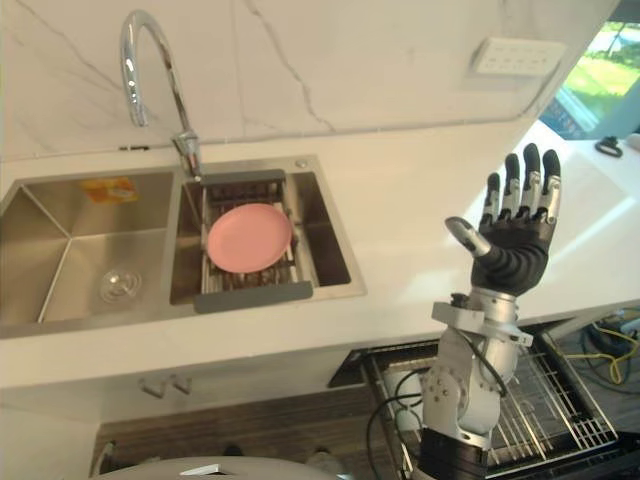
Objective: Walk over to the sink, pick up the cup, carry it to the dishwasher, place the cup inside the dishwasher, then close the dishwasher door
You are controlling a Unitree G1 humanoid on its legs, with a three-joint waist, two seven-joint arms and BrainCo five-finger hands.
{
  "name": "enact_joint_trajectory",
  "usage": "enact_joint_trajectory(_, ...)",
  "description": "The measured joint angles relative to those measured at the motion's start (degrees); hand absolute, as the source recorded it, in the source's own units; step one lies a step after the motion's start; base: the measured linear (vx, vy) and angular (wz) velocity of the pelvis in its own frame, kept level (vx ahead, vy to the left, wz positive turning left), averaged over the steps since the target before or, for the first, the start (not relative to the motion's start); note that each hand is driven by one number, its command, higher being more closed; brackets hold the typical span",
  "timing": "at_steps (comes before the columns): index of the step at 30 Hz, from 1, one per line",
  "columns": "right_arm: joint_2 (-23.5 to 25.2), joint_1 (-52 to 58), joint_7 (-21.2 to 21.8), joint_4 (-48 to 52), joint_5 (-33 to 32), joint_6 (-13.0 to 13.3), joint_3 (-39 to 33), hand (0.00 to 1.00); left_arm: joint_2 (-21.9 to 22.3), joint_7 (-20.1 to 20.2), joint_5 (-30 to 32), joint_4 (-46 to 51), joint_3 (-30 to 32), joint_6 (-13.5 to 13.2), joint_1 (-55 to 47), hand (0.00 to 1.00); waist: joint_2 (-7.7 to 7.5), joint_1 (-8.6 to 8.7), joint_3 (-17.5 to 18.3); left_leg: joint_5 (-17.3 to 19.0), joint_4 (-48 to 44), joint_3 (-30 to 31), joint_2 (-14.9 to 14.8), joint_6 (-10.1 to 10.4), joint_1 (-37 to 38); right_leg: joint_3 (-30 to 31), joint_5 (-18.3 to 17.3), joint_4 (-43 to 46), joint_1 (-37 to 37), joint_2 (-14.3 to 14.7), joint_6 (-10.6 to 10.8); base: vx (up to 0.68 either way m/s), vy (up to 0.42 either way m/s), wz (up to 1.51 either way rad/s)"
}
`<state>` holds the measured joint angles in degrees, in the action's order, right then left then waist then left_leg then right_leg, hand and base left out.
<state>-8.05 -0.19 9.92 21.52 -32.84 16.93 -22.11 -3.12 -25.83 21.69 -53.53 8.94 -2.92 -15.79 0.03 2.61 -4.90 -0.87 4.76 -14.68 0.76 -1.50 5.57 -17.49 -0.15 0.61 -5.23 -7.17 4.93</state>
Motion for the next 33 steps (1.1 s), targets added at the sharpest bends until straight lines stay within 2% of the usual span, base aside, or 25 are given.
enact_joint_trajectory(3, -0.05, 0.02, 1.54, -0.24, 0.13, -2.90, 2.29, 0.00, -0.18, 0.01, 0.31, -0.03, 0.05, -0.03, -0.34, 0.00, -0.65, -0.10, 0.15, 0.02, 0.03, -0.49, -0.19, 0.09, 0.02, 0.59, 0.08, -0.33, 0.08, 0.27, -0.12, -0.03, -0.021, -0.08)
enact_joint_trajectory(4, -3.62, -0.13, 7.28, -4.56, 1.75, -4.98, 8.53, 0.00, -1.44, -0.06, 1.05, -1.20, 0.18, -0.58, -1.87, 0.00, -3.02, -0.31, 2.95, -1.32, 0.17, 0.61, -0.17, 0.23, -1.52, -0.16, 0.83, -1.14, 0.46, 0.40, -1.04, 0.00, 0.000, -0.03)
enact_joint_trajectory(11, -3.67, -0.15, 6.97, -4.53, 1.77, -4.98, 8.23, 0.00, -1.56, 0.21, 0.83, -1.17, 0.66, -0.58, -1.75, 0.00, -3.34, -0.65, 3.42, -2.50, 0.14, 2.09, -0.15, -0.15, -2.99, -1.60, 1.19, -1.23, 1.34, 0.43, -1.08, 0.00, 0.003, 0.10)
enact_joint_trajectory(14, -3.67, -0.17, 6.22, -4.48, 1.85, -4.99, 7.92, 0.00, -1.13, 1.71, -0.57, -1.24, 2.27, -0.47, -1.81, 0.00, -3.41, -1.06, 3.39, -2.89, 0.13, 2.59, -0.22, -0.10, -3.53, -2.24, 1.70, -1.51, 1.42, 0.57, -0.81, 0.00, -0.010, 0.16)
enact_joint_trajectory(16, -3.69, -0.18, 5.70, -4.36, 4.29, -4.99, 7.14, 0.00, -1.13, 3.04, -2.00, -1.30, 2.32, -0.46, -1.89, 0.00, -3.28, -1.63, 3.39, -2.59, 0.14, 2.88, -0.23, 0.36, -3.63, -2.54, 1.57, -1.81, 1.27, 0.60, -1.02, -0.03, -0.001, 0.06)
enact_joint_trajectory(20, -4.16, -0.11, 4.15, -3.20, 13.68, -5.52, 5.46, 0.00, -1.22, 5.55, -3.65, -1.74, 2.70, -0.60, -1.73, 0.00, -3.18, -1.44, 3.35, -2.51, 0.15, 2.75, -0.23, 0.31, -4.25, -2.55, 1.50, -2.08, 1.45, 0.58, -1.20, -0.06, 0.011, -0.02)
enact_joint_trajectory(25, -7.44, 0.08, 3.34, 1.17, 32.51, -5.44, 5.83, 0.00, -1.63, 7.56, -4.74, -2.31, 4.63, -0.56, -1.33, 0.00, -2.99, -0.63, 3.22, -2.10, 0.17, 0.60, -0.35, 0.10, -4.21, -1.07, 1.89, -2.00, 2.20, 0.57, -1.31, 0.00, 0.032, -0.17)
enact_joint_trajectory(32, -13.69, -1.58, 2.65, -0.52, 54.60, -7.49, 11.80, 0.00, -2.69, 8.80, -4.63, -2.33, 4.56, 0.57, -0.73, 0.00, -3.06, -0.42, 3.26, -1.67, 0.17, 0.25, -0.35, 0.42, -3.71, -0.63, 2.31, -2.13, 1.95, 0.53, -0.80, 0.02, 0.012, -0.04)
enact_joint_trajectory(33, -13.95, -2.17, 2.67, -0.91, 56.18, -7.81, 12.49, 0.00, -2.68, 8.81, -4.63, -2.34, 4.56, 0.61, -0.77, 0.00, -3.06, -0.45, 3.26, -1.67, 0.17, 0.26, -0.35, 0.43, -3.67, -0.65, 2.32, -2.15, 1.89, 0.53, -0.79, 0.00, 0.000, 0.00)
